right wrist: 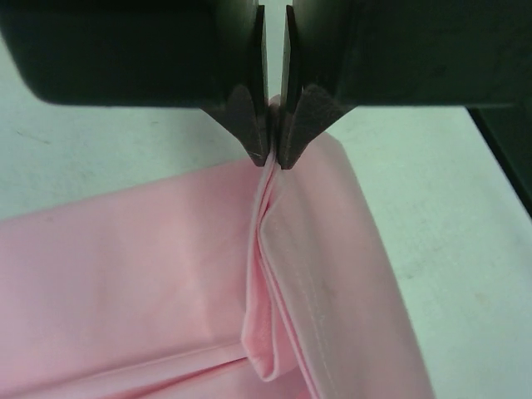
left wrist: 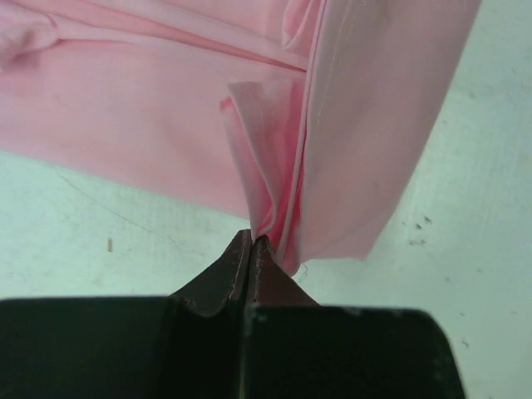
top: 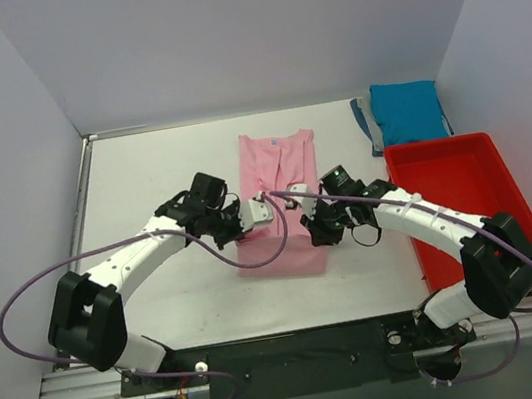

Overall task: Fold and stack the t-shirts
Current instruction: Fold the folded rectangular tshirt in 1/3 of the way

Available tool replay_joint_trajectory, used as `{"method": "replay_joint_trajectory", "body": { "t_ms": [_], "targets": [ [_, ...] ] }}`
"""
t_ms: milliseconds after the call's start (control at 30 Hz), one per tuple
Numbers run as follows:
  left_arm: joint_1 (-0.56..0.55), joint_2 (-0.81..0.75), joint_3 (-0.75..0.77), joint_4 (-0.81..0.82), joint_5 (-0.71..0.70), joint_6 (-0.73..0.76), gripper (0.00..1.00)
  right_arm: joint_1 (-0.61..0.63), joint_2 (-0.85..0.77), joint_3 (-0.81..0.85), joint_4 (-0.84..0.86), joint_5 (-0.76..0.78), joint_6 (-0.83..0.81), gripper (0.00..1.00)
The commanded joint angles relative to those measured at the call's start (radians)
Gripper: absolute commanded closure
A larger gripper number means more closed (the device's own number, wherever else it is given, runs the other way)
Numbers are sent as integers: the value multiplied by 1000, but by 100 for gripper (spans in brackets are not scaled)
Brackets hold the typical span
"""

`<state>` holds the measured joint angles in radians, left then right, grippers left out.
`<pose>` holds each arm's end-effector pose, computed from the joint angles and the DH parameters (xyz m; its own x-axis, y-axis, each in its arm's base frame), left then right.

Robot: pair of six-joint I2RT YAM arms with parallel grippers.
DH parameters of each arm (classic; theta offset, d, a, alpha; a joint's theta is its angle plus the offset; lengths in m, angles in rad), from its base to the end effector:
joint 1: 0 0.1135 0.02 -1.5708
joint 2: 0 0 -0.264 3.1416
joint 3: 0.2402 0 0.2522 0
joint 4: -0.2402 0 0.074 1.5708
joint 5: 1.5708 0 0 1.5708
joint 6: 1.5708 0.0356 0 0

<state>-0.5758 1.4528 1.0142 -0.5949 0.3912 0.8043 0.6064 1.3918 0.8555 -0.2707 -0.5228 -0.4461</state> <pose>0.2366 -0.1698 0.2341 -0.0193 0.8065 -0.5910 0.9817 0.1271 0.1415 0.2255 0.1780 0.2240 -0.1999 -0.5936 -0.7796 -0.9575 0.2871 0.0269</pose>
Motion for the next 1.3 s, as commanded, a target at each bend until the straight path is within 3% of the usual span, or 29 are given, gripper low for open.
{"method": "replay_joint_trajectory", "body": {
  "t_ms": [0, 467, 833, 900, 933, 967, 1000, 1067, 1167, 1233, 1267],
  "targets": [
    [5, 87, 113, 116, -40, -24, 100, -83, 35, 82, 30, 6, 47, 100],
    [63, 382, 392, 149, -95, -56, 100, -209, 266, 267, 97, -74, 41, 100],
    [88, 488, 437, 175, -103, -34, 100, -270, 406, 387, 79, -51, 93, 100],
    [91, 501, 442, 185, -120, -28, 100, -273, 432, 415, 82, -14, 103, 94],
    [94, 512, 445, 190, -133, -27, 95, -283, 452, 439, 80, -8, 106, 78],
    [97, 515, 451, 211, -141, -31, 80, -287, 467, 453, 83, -6, 113, 70],
    [103, 520, 455, 219, -158, -36, 53, -298, 472, 480, 84, 16, 139, 60],
    [111, 521, 481, 256, -181, -44, 37, -324, 471, 523, 88, 49, 191, 57],
    [117, 524, 585, 210, -164, -2, 34, -361, 393, 496, 148, -9, 225, 56],
    [129, 515, 648, 103, -86, 36, 39, -362, 298, 409, 194, -87, 134, 56],
    [132, 506, 662, 51, 11, 105, 41, -346, 264, 331, 189, -147, -10, 56]
  ]
}}
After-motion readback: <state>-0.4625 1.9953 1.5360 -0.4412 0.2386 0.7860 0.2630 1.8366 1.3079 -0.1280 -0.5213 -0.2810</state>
